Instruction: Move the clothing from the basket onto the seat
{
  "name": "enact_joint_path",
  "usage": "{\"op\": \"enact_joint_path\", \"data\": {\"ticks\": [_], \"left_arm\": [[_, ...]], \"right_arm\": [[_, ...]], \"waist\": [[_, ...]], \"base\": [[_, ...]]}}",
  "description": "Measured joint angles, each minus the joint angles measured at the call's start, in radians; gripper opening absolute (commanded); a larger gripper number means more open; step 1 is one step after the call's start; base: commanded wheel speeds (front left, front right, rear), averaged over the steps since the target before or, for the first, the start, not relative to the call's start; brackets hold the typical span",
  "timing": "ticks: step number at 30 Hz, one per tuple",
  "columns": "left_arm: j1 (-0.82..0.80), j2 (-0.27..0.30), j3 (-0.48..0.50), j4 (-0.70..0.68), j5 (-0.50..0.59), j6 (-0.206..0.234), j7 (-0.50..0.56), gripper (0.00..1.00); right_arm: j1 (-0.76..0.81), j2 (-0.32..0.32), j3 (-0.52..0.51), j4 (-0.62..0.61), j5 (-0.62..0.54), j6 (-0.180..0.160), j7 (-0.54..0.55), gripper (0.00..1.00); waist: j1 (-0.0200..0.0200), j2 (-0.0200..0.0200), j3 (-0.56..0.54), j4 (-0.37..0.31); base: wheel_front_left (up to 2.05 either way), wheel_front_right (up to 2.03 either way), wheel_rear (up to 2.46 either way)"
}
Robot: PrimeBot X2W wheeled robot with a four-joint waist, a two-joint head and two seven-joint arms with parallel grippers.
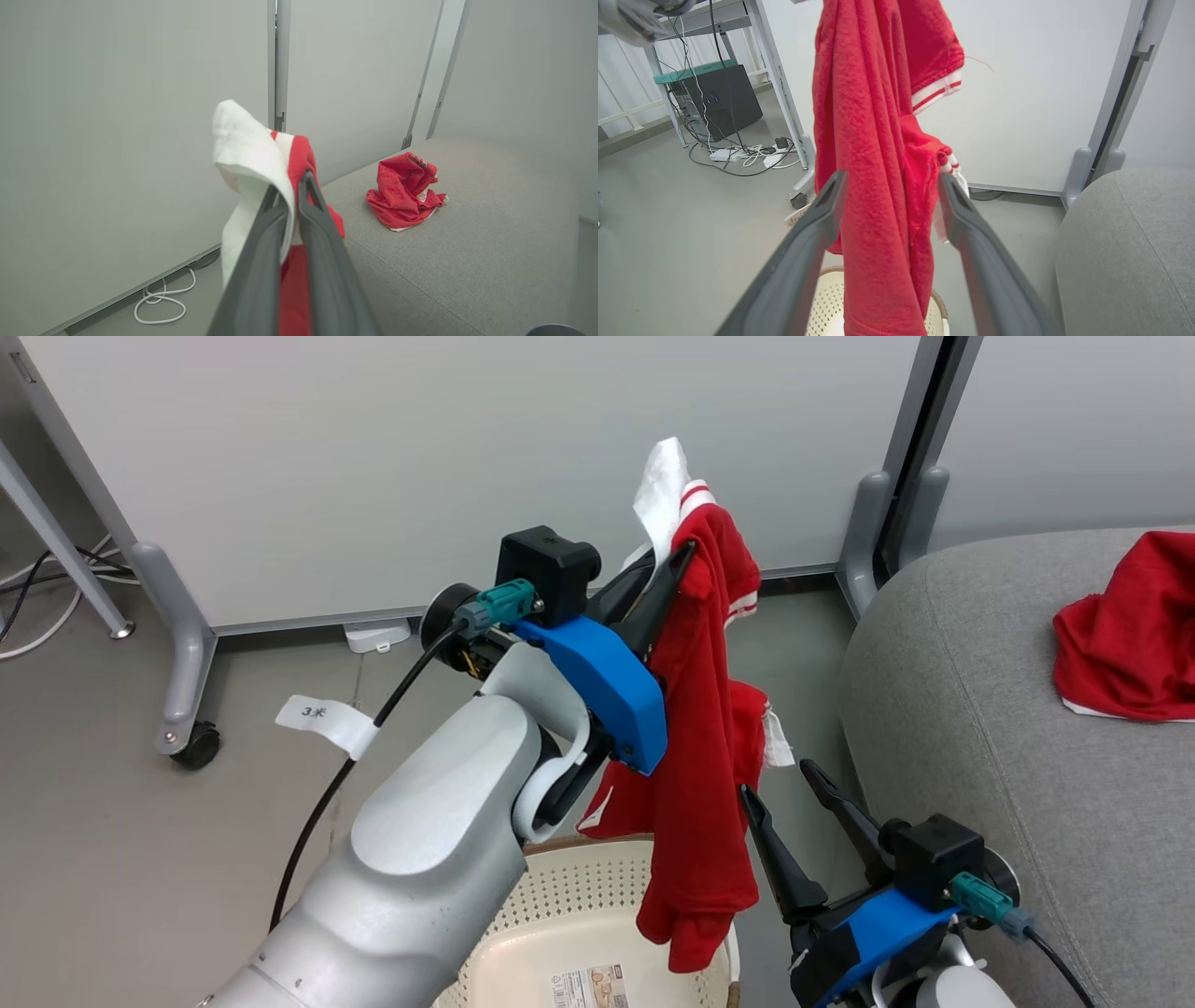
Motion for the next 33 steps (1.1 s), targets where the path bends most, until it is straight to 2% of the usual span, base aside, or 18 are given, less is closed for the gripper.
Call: {"op": "enact_joint_path", "data": {"ticks": [14,22,33], "left_arm": [[-0.022,-0.001,-0.105,-0.053,-0.069,0.048,-0.003,0.00],[-0.039,-0.001,-0.136,-0.044,-0.089,0.057,-0.011,0.00],[-0.059,-0.001,-0.178,-0.047,-0.120,0.062,-0.021,0.00]], "right_arm": [[0.000,0.000,0.003,-0.007,0.000,0.000,0.007,1.00],[-0.023,0.000,0.022,0.009,0.008,0.000,0.011,1.00],[-0.182,0.000,0.043,0.146,0.006,0.000,0.042,1.00]], "waist": [[0.0001,0.0000,0.014,-0.031],[0.0001,0.0000,0.028,-0.038],[0.0001,-0.0001,0.055,-0.035]], "base": [[0.00,0.00,0.00],[0.00,0.00,0.00],[0.00,0.00,0.00]]}}
